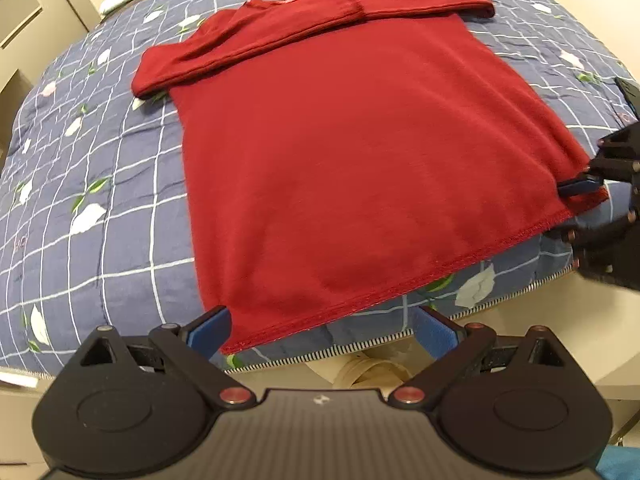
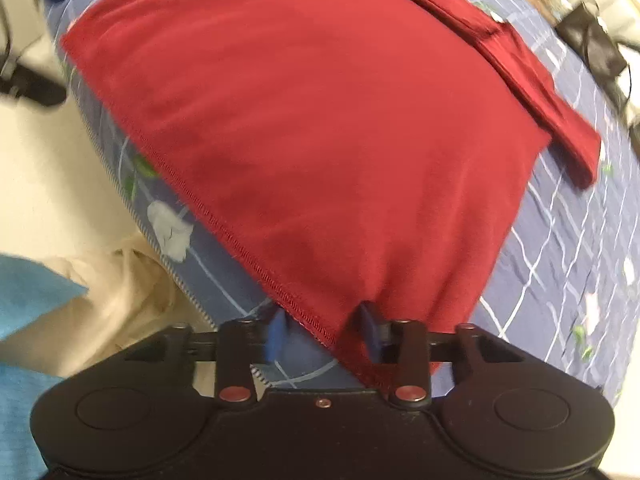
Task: Fold small clothes
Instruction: 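Lift the hem with both grippers and pull it taut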
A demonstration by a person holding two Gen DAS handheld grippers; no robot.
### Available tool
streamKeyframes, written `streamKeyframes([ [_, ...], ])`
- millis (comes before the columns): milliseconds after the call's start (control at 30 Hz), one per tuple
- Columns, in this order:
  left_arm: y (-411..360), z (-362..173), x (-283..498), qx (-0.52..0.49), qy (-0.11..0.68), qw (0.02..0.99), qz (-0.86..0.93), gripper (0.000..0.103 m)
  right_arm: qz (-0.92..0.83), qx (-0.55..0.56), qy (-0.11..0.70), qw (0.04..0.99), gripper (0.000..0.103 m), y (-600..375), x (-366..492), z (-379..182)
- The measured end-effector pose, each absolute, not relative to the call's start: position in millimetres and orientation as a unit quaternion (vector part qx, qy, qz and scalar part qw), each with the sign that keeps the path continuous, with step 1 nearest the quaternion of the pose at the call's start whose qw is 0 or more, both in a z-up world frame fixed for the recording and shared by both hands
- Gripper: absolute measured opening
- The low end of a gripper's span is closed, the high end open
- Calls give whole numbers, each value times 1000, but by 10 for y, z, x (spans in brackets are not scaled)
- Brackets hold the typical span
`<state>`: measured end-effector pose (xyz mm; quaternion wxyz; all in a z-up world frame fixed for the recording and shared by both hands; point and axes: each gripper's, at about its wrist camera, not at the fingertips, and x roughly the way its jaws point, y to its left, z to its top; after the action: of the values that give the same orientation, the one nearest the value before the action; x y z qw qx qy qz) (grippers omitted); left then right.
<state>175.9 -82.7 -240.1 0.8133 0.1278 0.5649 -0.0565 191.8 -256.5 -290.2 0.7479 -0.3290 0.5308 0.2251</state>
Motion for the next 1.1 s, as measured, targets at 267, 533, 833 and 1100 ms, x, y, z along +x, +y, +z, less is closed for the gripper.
streamKeyframes([
  [267,-971,-2440,1661,131,552,821,-67,100,230,-179,564,772,6,-2739,2248,-2368],
  [533,-1353,-2543,1686,169,517,837,-49,100,242,-84,567,783,5,-2789,2564,-1794],
  [833,-1342,-2680,1859,259,496,828,2,77,258,-74,530,804,5,-2829,2637,-1341],
  [1100,-970,-2631,1935,266,512,817,13,26,255,-93,522,808,5,-2863,2478,-1336],
])
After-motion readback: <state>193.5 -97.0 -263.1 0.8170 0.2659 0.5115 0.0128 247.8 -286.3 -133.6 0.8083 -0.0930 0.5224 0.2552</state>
